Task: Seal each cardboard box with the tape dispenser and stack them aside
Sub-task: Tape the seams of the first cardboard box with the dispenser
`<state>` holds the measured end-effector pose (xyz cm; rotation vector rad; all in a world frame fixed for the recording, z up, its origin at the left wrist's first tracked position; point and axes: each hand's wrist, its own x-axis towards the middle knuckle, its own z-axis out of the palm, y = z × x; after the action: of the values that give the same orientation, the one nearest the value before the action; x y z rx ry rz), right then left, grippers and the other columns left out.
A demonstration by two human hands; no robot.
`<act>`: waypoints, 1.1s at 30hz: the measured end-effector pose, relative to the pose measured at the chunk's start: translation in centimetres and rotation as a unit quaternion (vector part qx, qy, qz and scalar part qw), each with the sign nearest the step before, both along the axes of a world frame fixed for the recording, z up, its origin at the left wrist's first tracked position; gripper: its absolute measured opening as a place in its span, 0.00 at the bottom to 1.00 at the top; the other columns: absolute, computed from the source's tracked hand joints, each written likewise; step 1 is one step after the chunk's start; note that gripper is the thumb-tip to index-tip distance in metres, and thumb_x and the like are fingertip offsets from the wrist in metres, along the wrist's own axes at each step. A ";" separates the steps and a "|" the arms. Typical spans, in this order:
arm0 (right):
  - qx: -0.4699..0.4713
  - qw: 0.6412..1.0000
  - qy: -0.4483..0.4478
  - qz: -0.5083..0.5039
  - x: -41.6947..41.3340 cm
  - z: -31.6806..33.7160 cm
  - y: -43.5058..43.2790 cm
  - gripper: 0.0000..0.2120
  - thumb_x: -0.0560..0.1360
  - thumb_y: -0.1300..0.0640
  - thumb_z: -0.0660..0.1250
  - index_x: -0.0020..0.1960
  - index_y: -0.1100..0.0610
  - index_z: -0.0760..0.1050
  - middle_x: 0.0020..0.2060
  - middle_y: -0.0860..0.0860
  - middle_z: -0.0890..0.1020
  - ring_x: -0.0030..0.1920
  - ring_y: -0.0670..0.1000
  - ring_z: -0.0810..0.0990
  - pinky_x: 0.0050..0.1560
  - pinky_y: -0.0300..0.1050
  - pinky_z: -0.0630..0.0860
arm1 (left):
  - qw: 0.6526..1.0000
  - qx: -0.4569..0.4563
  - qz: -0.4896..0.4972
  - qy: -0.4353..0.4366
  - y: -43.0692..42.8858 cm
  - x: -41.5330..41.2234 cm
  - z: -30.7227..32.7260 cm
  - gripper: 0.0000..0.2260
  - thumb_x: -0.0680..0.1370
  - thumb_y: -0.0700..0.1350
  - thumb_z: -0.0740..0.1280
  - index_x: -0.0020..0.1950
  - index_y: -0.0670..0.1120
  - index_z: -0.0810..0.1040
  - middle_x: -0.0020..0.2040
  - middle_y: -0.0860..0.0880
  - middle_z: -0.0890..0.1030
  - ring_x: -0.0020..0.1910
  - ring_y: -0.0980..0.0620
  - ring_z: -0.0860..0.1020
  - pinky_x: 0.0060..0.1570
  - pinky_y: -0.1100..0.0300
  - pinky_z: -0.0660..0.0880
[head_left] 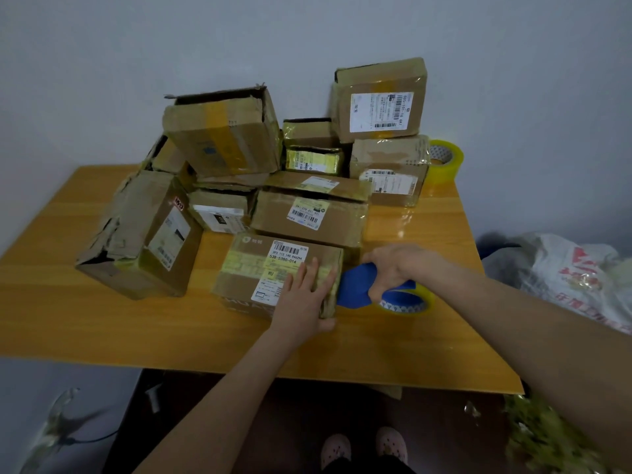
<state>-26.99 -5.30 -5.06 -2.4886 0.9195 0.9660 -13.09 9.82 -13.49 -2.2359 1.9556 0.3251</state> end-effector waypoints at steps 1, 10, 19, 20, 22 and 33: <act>0.000 1.000 0.009 0.003 0.2 0.1 -0.1 0.36 0.66 0.42 0.72 0.70 0.46 0.65 0.54 0.48 0.74 0.50 0.53 0.74 0.45 0.47 0.76 | 1.000 0.001 0.000 0.000 0.0 0.0 0.0 0.45 0.74 0.63 0.64 0.76 0.56 0.34 0.78 0.43 0.36 0.77 0.42 0.40 0.74 0.46 0.43; -0.045 0.998 0.013 -0.047 0.4 -0.8 1.2 0.27 0.66 0.39 0.72 0.58 0.53 0.74 0.40 0.47 0.75 0.39 0.50 0.75 0.36 0.43 0.71 | 0.999 0.027 0.002 0.017 0.3 -0.1 1.0 0.45 0.73 0.63 0.66 0.77 0.57 0.37 0.78 0.46 0.36 0.77 0.44 0.38 0.74 0.46 0.41; 0.003 0.972 -0.140 -0.190 -4.2 0.6 -1.8 0.29 0.64 0.42 0.74 0.61 0.51 0.72 0.52 0.51 0.78 0.49 0.54 0.79 0.48 0.49 0.78 | 0.979 -0.096 0.176 -0.042 -2.6 -3.8 1.9 0.32 0.78 0.64 0.56 0.72 0.44 0.61 0.67 0.43 0.66 0.65 0.44 0.67 0.64 0.49 0.68; 0.020 0.958 -0.181 -0.222 -4.9 0.3 -2.1 0.28 0.64 0.43 0.74 0.60 0.51 0.72 0.52 0.52 0.79 0.49 0.55 0.79 0.47 0.49 0.78 | 0.974 -0.096 0.198 -0.051 -3.1 -4.2 1.9 0.30 0.78 0.61 0.59 0.72 0.42 0.60 0.66 0.42 0.66 0.63 0.44 0.68 0.62 0.49 0.69; 0.052 0.929 -0.248 -0.271 -6.0 -0.6 -2.4 0.24 0.65 0.46 0.75 0.56 0.52 0.73 0.51 0.52 0.79 0.47 0.54 0.78 0.42 0.47 0.76 | 0.967 -0.094 0.226 -0.068 -3.8 -4.8 1.7 0.26 0.79 0.54 0.61 0.70 0.40 0.60 0.64 0.41 0.67 0.60 0.43 0.68 0.60 0.48 0.70; 0.111 0.876 -0.363 -0.299 -7.0 -3.1 -3.5 0.23 0.64 0.46 0.76 0.56 0.47 0.73 0.48 0.47 0.78 0.45 0.48 0.78 0.42 0.45 0.77 | 0.980 -0.030 0.199 0.006 -2.2 -3.6 1.1 0.34 0.80 0.59 0.58 0.78 0.47 0.45 0.77 0.36 0.44 0.77 0.38 0.44 0.74 0.48 0.46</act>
<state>-33.96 -8.80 -8.16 -1.9033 1.1044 -0.0784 -16.72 7.59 -12.36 -2.6625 1.5270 0.3291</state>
